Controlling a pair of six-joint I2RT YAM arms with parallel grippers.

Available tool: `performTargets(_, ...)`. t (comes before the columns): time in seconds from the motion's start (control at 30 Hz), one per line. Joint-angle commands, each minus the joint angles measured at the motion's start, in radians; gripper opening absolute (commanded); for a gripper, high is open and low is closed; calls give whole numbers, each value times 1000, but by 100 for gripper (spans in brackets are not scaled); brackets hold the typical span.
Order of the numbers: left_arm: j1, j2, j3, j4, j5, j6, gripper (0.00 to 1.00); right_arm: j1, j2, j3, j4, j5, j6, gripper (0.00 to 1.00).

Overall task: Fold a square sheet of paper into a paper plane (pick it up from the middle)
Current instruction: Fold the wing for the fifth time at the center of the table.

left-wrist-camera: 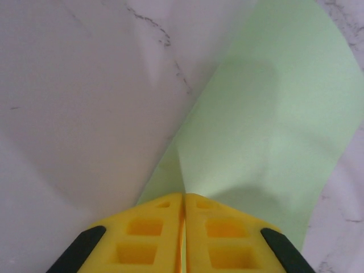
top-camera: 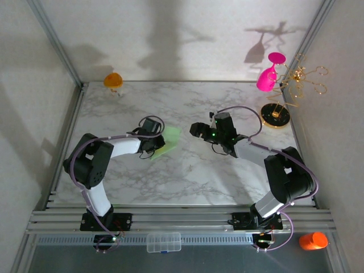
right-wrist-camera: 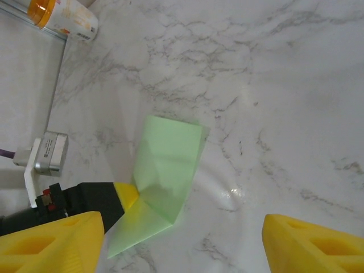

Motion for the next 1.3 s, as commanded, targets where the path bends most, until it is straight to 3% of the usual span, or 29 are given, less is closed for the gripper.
performTargets(0.0, -19, -17, -66, 28, 79, -92, 10, 9, 7, 0, 29, -49, 110, 71)
performTargets(0.23, -76, -75, -132, 79, 57, -223, 11, 59, 43, -25, 26, -86, 359, 59)
performTargets(0.6, -81, -64, -153, 78, 34, -233, 11, 183, 165, 22, -48, -2, 546, 54)
performTargets(1.27, -80, -58, -150, 72, 34, -222, 11, 226, 287, 143, -127, -19, 522, 44)
